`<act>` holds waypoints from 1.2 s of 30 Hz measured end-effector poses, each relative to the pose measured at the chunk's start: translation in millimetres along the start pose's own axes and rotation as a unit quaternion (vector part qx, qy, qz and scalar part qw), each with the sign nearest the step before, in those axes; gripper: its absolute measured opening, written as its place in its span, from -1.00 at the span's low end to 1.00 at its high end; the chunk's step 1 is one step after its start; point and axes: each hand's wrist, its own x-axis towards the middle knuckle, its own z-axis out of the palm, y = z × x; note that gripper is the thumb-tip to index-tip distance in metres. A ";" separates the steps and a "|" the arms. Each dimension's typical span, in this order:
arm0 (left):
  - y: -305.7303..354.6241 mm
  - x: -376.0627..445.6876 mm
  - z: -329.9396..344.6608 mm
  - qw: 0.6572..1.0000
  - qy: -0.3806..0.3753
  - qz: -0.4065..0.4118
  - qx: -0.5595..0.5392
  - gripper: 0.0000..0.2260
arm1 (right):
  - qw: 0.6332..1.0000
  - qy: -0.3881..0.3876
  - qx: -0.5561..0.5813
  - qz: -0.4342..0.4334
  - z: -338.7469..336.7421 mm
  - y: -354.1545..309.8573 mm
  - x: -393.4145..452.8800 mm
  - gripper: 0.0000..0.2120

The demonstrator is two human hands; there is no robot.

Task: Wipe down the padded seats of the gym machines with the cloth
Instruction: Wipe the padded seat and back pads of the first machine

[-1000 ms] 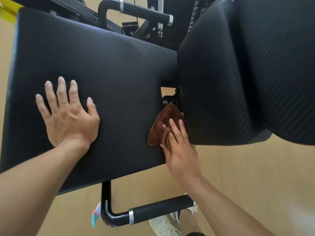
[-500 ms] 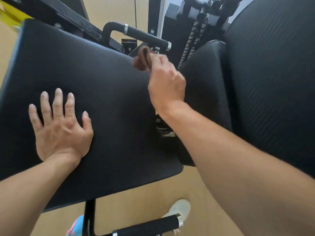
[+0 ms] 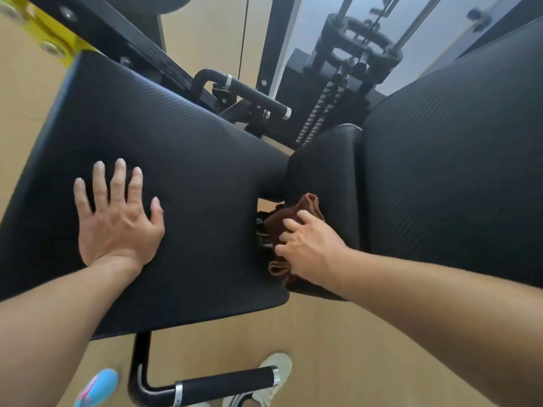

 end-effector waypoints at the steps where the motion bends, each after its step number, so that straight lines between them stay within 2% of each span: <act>1: -0.7 0.2 0.8 1.000 0.002 0.002 0.001 -0.46 | 1.000 0.004 -0.016 0.011 -5.8 16.0 7.8 -0.57; 2: -0.9 0.2 2.1 1.000 0.003 0.003 0.001 -0.46 | 0.999 0.013 -0.032 0.041 -11.9 34.1 19.1 -0.55; 5: -0.9 0.9 4.4 1.000 0.011 0.001 -0.001 -0.46 | 0.979 0.037 -0.015 0.202 -31.4 87.4 47.3 -0.53; 7: -0.4 1.2 5.9 1.000 0.016 0.003 0.001 -0.45 | 0.966 0.038 -0.004 0.256 -35.9 94.0 59.3 -0.56; 9: -0.5 0.8 5.6 1.000 0.011 0.008 0.004 -0.45 | 0.975 0.044 0.002 0.220 -28.1 66.5 60.9 -0.59; 12: -0.9 -0.8 6.0 1.000 0.007 0.004 0.009 -0.44 | 0.993 0.056 0.005 0.108 4.2 -15.5 39.7 -0.62; 14: -1.5 -0.5 4.5 1.000 0.004 0.002 0.002 -0.44 | 0.998 0.027 -0.019 0.046 21.6 -59.2 15.5 -0.59; 16: -0.4 0.1 4.6 1.000 0.008 0.004 -0.004 -0.44 | 0.998 0.003 -0.058 0.019 28.7 -73.2 2.4 -0.58; 18: -0.4 -0.6 4.6 1.000 0.008 0.006 -0.005 -0.44 | 0.999 0.001 -0.054 0.004 19.7 -59.5 4.3 -0.63; 20: -1.5 -0.4 6.4 1.000 0.012 0.007 -0.002 -0.44 | 0.996 0.051 -0.070 0.032 3.6 -24.0 26.0 -0.65; 22: -2.3 0.0 7.2 1.000 0.012 0.010 0.004 -0.44 | 0.982 0.102 -0.090 0.131 -19.0 35.0 49.7 -0.64; 24: -3.0 -0.3 7.8 1.000 0.010 0.010 0.005 -0.44 | 0.969 0.116 -0.028 0.216 -36.9 90.2 59.5 -0.65; 26: -2.0 -0.7 9.1 1.000 0.010 0.010 0.005 -0.43 | 0.962 0.123 0.016 0.242 -34.9 106.0 61.5 -0.64; 29: -1.9 -0.3 7.8 1.000 0.006 0.008 0.002 -0.44 | 0.971 0.128 0.008 0.202 -21.0 59.7 49.6 -0.64; 32: -1.1 -1.2 6.0 1.000 -0.002 0.008 0.000 -0.44 | 0.980 0.117 0.062 0.147 6.1 -10.5 22.8 -0.65; 34: -0.5 -1.0 6.0 1.000 -0.006 0.007 0.001 -0.43 | 0.988 0.080 0.094 0.093 20.9 -60.4 -0.4 -0.64; 36: -1.2 -0.2 5.5 1.000 -0.008 0.008 0.010 -0.43 | 0.983 0.004 0.171 0.067 29.3 -104.9 -19.8 -0.63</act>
